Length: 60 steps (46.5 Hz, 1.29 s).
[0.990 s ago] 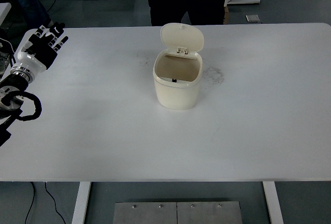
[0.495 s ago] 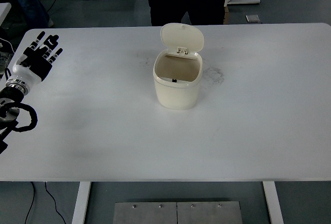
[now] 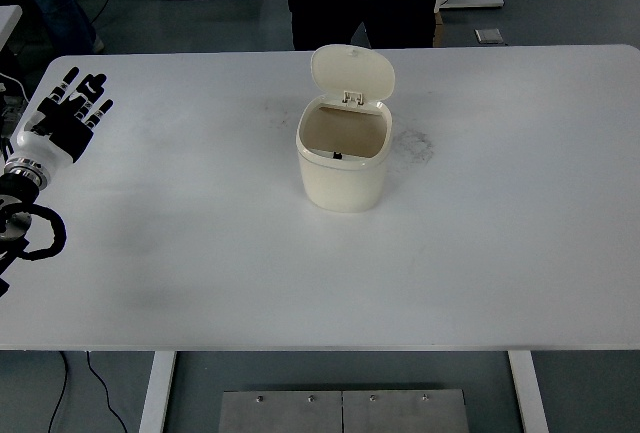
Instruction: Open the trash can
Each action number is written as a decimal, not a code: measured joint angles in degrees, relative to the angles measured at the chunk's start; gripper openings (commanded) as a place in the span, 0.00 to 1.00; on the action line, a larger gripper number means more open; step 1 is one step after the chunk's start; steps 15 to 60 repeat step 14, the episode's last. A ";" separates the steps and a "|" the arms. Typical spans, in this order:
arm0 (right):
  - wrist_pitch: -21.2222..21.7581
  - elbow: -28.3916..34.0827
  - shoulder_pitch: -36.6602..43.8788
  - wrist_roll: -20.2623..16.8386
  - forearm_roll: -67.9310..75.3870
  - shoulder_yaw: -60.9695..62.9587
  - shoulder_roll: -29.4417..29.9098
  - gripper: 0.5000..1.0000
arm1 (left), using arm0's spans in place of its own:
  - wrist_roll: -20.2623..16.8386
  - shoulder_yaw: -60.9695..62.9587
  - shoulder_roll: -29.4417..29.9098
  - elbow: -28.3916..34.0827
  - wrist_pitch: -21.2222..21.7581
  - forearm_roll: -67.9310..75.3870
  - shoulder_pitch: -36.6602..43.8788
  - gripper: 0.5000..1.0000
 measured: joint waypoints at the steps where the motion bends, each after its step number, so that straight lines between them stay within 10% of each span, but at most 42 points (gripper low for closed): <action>1: 0.00 0.02 0.00 0.00 0.00 -0.01 0.00 0.98 | 0.00 0.01 -0.01 0.00 0.00 0.05 0.00 1.00; 60: 0.05 0.04 0.32 0.00 -0.03 -0.10 0.00 0.98 | 0.00 0.03 -0.25 0.01 0.00 0.07 0.61 1.00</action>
